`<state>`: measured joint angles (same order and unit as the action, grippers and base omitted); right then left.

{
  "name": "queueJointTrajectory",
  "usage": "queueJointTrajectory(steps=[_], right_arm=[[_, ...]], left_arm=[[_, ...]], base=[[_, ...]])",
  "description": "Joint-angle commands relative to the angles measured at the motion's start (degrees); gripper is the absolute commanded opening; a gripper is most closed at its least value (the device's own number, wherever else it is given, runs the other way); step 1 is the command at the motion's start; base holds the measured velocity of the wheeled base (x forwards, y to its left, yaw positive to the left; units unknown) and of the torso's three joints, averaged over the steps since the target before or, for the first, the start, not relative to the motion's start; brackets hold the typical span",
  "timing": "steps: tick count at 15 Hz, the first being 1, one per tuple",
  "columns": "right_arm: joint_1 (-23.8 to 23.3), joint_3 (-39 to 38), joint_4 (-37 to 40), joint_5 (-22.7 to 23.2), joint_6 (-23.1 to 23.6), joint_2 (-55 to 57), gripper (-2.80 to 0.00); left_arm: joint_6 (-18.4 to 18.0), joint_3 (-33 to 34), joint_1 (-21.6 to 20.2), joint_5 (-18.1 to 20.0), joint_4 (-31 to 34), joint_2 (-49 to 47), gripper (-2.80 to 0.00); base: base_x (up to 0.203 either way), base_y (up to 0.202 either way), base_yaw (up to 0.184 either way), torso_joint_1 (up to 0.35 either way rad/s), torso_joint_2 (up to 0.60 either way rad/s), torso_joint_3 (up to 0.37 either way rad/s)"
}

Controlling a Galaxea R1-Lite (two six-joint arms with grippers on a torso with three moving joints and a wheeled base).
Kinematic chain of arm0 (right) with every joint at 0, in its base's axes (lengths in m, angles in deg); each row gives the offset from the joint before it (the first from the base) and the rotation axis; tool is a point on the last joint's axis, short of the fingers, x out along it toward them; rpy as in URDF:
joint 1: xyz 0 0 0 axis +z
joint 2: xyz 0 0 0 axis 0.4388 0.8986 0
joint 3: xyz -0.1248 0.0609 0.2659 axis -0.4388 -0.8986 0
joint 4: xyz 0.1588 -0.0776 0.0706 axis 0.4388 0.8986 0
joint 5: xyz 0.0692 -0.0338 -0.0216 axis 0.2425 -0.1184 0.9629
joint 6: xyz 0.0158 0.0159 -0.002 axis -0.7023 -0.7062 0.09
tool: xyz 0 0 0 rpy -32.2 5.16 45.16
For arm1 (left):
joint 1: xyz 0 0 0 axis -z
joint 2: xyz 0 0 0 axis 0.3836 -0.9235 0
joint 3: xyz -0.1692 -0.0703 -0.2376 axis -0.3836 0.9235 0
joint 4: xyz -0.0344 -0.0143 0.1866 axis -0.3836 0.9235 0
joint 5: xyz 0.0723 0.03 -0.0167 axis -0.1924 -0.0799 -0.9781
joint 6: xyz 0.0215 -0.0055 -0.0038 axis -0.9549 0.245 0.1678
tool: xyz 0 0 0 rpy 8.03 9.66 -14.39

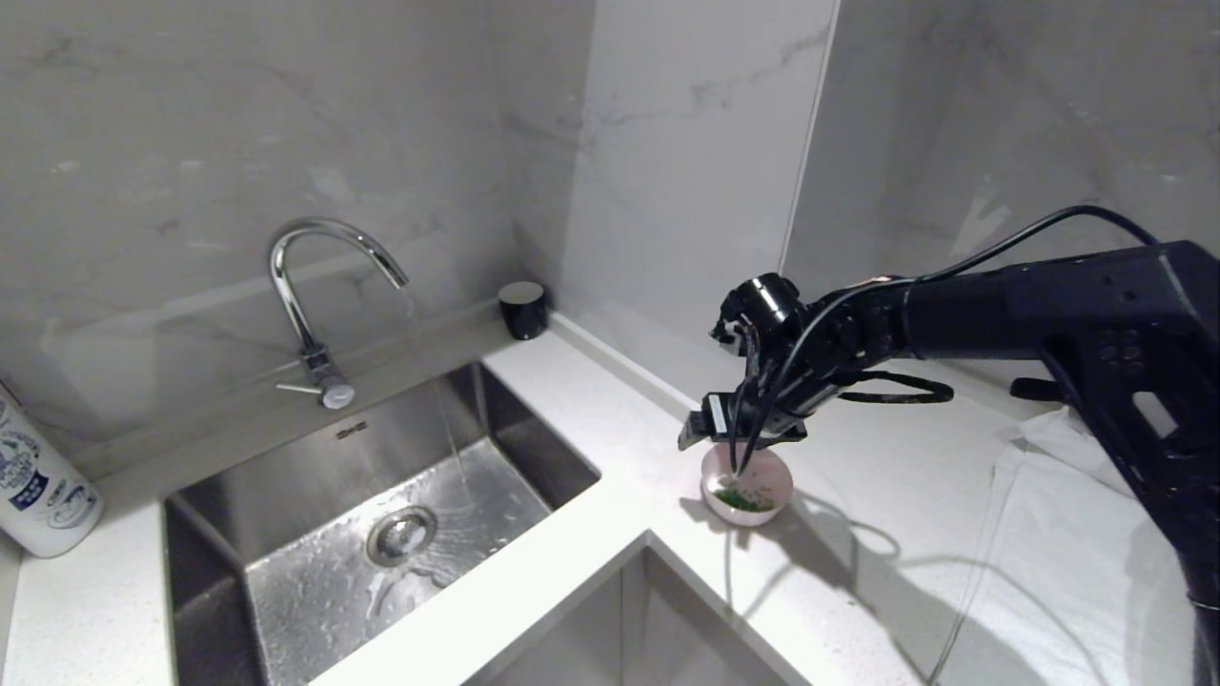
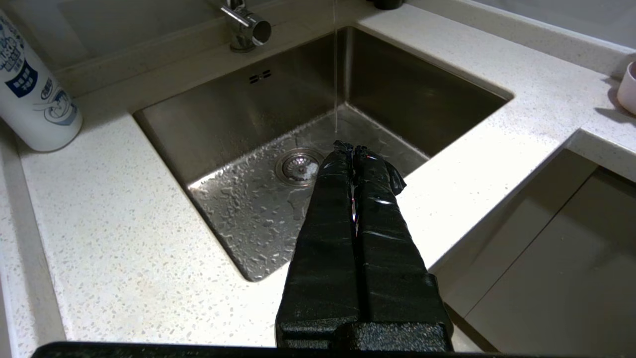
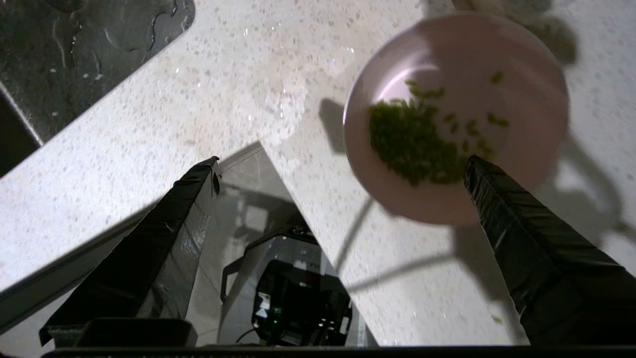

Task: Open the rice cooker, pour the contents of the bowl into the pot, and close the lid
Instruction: Pick up the bowl on the table

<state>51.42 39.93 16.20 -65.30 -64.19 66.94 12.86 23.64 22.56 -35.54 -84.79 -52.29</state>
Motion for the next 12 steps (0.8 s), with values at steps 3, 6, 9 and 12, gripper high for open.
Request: queueJointTrajectory(steps=[3,6,9,12], right_arm=[[0.35,-12.96,-0.04,0.28,0.17,-15.71,-2.8],[0.28,-20.71,-0.18,-0.14,0.24,-23.11,-2.8],[0.2,-29.43,-1.12,-1.9,0.23,-30.98,-2.8],[-0.15,-34.56,-5.03,-5.74,-0.01,-34.21,-2.8]], left_arm=[[-0.01,0.05,0.0,0.0,0.02,0.19,-2.8],[0.08,-0.01,0.0,0.0,0.02,0.19,-2.8],[0.17,0.01,0.02,0.0,0.02,0.19,-2.8],[0.17,0.0,0.0,0.0,0.02,0.19,-2.8]], base=[[0.0,0.0,0.0,0.0,0.0,0.0],[0.0,0.0,0.0,0.0,0.0,0.0],[0.0,0.0,0.0,0.0,0.0,0.0],[0.0,0.0,0.0,0.0,0.0,0.0]])
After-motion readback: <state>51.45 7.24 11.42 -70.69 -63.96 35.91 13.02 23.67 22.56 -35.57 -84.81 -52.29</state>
